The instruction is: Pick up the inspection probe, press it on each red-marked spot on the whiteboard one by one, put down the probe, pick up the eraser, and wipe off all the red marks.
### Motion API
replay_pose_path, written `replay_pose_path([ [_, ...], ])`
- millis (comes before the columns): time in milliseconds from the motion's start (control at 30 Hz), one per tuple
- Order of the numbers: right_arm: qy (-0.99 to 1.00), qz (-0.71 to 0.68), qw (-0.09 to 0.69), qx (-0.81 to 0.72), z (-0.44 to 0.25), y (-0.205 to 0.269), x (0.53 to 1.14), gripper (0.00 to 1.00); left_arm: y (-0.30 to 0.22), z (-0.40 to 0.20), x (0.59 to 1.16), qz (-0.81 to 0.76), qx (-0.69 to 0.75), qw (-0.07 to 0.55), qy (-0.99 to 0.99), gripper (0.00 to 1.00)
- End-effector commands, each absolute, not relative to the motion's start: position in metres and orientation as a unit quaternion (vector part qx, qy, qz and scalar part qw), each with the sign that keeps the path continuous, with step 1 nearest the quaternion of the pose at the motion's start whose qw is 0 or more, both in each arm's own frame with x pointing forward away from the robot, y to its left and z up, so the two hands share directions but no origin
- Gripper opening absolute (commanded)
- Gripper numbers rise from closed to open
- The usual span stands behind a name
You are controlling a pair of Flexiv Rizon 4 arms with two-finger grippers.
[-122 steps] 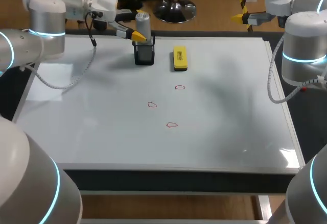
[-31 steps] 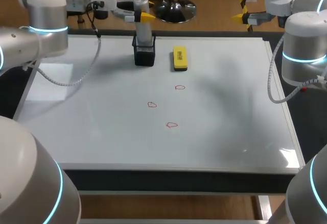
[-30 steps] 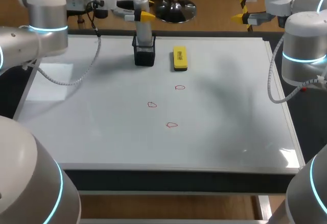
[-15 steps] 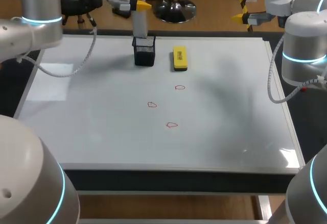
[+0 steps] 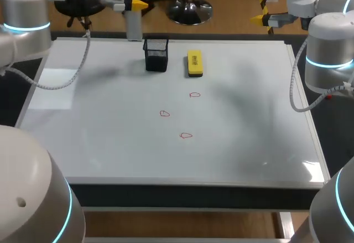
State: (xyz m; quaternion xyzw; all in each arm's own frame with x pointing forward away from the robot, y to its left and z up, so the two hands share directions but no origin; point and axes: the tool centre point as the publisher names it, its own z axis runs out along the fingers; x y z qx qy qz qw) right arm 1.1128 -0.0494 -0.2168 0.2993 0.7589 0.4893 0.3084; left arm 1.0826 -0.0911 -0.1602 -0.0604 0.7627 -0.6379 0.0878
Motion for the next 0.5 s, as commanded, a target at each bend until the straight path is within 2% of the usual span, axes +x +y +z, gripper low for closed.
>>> replay_pose_path([
  [33, 0.759, 0.490, 0.308, 0.299, -0.217, -0.050, 1.113, 1.00, -0.073, -0.159, 1.061, -0.631, -0.095, 0.128, 0.759, 0.00],
  [500, 0.759, 0.490, 0.308, 0.299, -0.217, -0.050, 1.113, 1.00, -0.016, -0.173, 1.022, -0.620, -0.156, 0.172, 0.749, 0.00],
])
